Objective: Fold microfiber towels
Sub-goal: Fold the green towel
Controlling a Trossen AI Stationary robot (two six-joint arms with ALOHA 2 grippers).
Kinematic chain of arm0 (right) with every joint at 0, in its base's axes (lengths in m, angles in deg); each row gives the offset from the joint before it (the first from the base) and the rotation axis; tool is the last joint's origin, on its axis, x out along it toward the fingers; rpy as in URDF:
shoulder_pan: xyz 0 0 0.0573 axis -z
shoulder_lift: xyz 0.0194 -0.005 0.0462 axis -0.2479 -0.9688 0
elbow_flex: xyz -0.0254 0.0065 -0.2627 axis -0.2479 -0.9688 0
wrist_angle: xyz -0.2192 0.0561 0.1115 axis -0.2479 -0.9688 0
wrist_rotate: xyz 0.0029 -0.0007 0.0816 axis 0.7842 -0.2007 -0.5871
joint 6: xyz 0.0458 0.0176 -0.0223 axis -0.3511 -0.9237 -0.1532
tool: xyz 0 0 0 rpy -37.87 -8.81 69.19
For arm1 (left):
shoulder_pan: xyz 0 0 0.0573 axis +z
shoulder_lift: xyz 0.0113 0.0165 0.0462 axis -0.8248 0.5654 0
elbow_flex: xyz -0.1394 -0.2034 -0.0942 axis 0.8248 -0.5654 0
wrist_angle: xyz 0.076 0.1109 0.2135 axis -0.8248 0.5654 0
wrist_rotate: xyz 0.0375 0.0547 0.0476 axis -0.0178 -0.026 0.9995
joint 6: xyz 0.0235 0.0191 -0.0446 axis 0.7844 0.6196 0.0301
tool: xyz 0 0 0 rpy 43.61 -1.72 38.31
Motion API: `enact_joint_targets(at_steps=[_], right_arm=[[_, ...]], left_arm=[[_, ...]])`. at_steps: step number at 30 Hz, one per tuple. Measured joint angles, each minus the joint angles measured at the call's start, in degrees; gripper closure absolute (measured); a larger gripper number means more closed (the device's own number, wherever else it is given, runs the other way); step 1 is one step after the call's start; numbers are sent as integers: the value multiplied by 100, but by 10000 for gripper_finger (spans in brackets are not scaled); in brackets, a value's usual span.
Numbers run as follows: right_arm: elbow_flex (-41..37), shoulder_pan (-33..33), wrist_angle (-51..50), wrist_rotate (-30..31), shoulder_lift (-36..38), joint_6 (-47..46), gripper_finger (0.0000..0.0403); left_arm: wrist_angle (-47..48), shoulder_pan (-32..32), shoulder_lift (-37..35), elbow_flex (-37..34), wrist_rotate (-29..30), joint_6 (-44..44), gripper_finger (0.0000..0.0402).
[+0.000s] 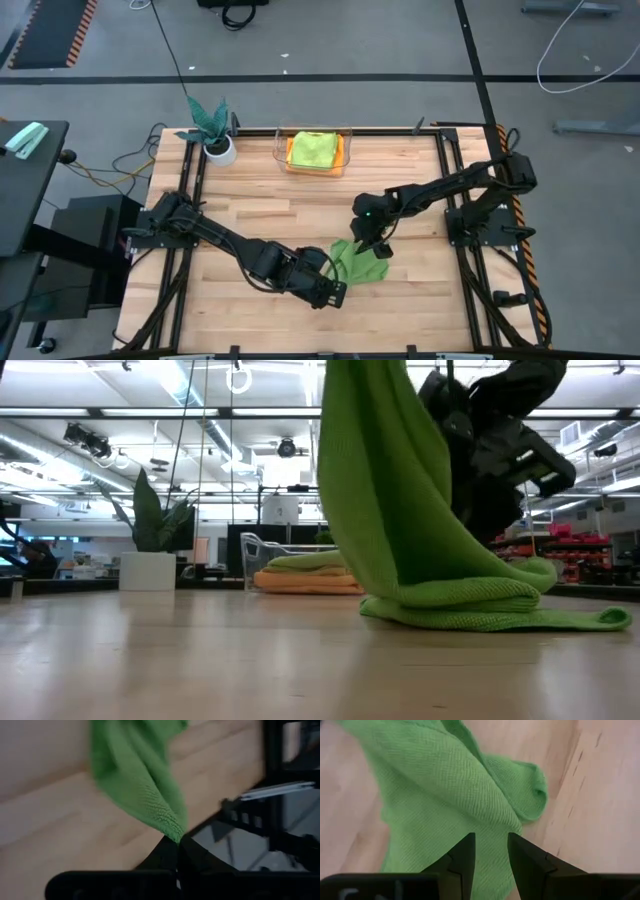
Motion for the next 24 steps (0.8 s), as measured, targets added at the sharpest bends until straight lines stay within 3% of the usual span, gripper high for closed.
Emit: enact_joint_targets(at_steps=[12,21,24], right_arm=[[6,11,-26,4,-448,56,286],[6,-20,-1059,0,15,-198,384],[8,-28,-1024,4,209,-93,396]], left_arm=[[128,-52,-2,4,3,-37,397],[464,-52,-2,-1,8,-39,397],[464,-78,-2,-1,9,-41,396]])
